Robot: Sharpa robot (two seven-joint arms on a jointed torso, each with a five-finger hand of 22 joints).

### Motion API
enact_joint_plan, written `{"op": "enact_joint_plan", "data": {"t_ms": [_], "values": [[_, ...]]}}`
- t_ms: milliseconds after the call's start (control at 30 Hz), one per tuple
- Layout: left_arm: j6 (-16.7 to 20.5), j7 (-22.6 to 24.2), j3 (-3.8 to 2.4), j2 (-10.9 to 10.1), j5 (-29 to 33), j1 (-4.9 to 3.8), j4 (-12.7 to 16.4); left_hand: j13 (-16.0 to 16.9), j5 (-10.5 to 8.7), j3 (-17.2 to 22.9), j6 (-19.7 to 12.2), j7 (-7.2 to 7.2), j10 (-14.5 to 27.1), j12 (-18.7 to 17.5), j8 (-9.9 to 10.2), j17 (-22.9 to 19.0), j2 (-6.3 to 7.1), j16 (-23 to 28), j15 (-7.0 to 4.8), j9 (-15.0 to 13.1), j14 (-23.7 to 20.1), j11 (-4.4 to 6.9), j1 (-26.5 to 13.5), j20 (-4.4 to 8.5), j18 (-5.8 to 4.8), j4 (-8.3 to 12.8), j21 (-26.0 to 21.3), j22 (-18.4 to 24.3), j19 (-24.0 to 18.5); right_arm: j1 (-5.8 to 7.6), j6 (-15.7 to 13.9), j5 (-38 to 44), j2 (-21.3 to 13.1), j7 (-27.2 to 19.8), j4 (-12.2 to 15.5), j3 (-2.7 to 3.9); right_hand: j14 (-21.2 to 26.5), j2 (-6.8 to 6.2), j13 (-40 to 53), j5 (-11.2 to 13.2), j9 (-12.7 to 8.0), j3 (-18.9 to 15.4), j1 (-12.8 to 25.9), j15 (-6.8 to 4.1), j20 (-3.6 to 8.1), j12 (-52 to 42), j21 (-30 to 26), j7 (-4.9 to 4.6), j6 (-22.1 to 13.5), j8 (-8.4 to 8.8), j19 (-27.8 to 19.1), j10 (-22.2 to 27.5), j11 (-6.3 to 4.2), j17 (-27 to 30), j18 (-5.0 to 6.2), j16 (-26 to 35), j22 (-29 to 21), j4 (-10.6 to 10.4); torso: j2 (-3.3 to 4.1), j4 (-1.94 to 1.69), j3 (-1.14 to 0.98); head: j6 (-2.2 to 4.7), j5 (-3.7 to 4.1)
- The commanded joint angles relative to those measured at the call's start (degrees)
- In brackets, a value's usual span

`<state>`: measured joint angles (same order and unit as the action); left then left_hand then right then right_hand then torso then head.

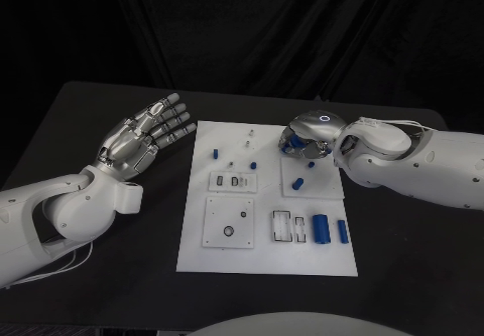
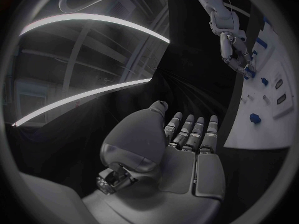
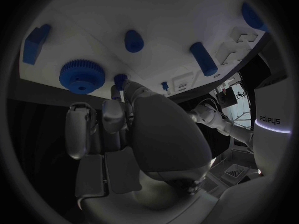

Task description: Assemble the parts on the task board

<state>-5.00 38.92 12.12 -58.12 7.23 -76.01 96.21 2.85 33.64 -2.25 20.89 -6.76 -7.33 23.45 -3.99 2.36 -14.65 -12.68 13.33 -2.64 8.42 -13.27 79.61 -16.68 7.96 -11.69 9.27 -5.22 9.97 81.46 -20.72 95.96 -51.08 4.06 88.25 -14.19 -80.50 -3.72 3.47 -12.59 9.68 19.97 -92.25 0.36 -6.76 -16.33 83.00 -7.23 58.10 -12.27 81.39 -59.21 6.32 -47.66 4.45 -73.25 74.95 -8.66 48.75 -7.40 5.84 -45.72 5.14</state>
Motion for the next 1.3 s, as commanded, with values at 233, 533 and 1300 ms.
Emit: {"op": "enact_joint_plan", "data": {"t_ms": [233, 533, 1300], "values": [[-1.01, 13.58, 0.01, 0.10, 0.30, -0.04, -0.17, 0.09, 0.32, 0.45, 0.35, -0.22, -0.10, 0.31, -0.25, 0.06, -0.06, -0.32, 0.40, -0.09, -0.03, -0.36, 0.42, 0.01, -1.12, 0.19, 0.05, -0.02, -0.31, -0.24, 0.23, -0.44, 0.48, 0.23, -0.40, -0.01, 0.15, -0.93, 0.54, 1.48, 1.38, 1.35, 0.25, -0.80, 0.85, 1.32, 0.09, -0.41, 0.68, -0.33, -0.03, -4.80, -2.20, 0.20, -0.98, 0.30, 1.25, 1.02, -0.02, 0.01, 0.02, 0.14, -0.29], [-1.07, 13.52, 0.01, -0.11, 0.31, -0.02, -0.23, 0.11, 0.30, 0.84, 0.62, -0.49, -0.18, 0.44, -0.32, 0.09, -0.08, -0.58, 0.53, -0.13, 0.07, -0.56, 0.38, -0.01, -1.22, 0.40, 0.12, -0.05, -0.30, 0.11, -5.24, -6.35, 0.96, -2.46, -0.20, 0.35, -0.16, -1.07, 0.80, 3.22, 2.68, 1.62, 0.52, -0.99, 1.11, 1.68, 0.20, -0.35, 2.04, -1.08, 0.23, -6.71, -2.45, -0.38, -1.07, 0.29, 1.71, 1.79, -0.06, 0.05, 0.03, 0.84, -1.41], [-1.41, 13.41, 0.00, 1.73, 0.59, -0.02, -1.39, 0.13, 0.30, 1.08, 0.85, -0.59, -0.27, 0.55, -0.38, 0.08, -0.05, -0.60, 0.56, -0.17, 0.03, -0.73, 0.33, 0.00, -1.29, 0.55, 0.08, -0.02, -0.37, 4.26, -5.55, -11.23, 12.64, -5.10, -10.53, 0.89, -0.82, -1.94, 0.65, 1.40, 4.37, 1.77, 1.34, -1.20, 1.38, 3.41, 0.61, -0.12, 2.33, -1.17, 0.85, -7.85, -2.63, -1.74, -1.30, -0.02, 2.73, 2.17, -0.21, 0.11, 0.17, 2.08, -1.86]]}}
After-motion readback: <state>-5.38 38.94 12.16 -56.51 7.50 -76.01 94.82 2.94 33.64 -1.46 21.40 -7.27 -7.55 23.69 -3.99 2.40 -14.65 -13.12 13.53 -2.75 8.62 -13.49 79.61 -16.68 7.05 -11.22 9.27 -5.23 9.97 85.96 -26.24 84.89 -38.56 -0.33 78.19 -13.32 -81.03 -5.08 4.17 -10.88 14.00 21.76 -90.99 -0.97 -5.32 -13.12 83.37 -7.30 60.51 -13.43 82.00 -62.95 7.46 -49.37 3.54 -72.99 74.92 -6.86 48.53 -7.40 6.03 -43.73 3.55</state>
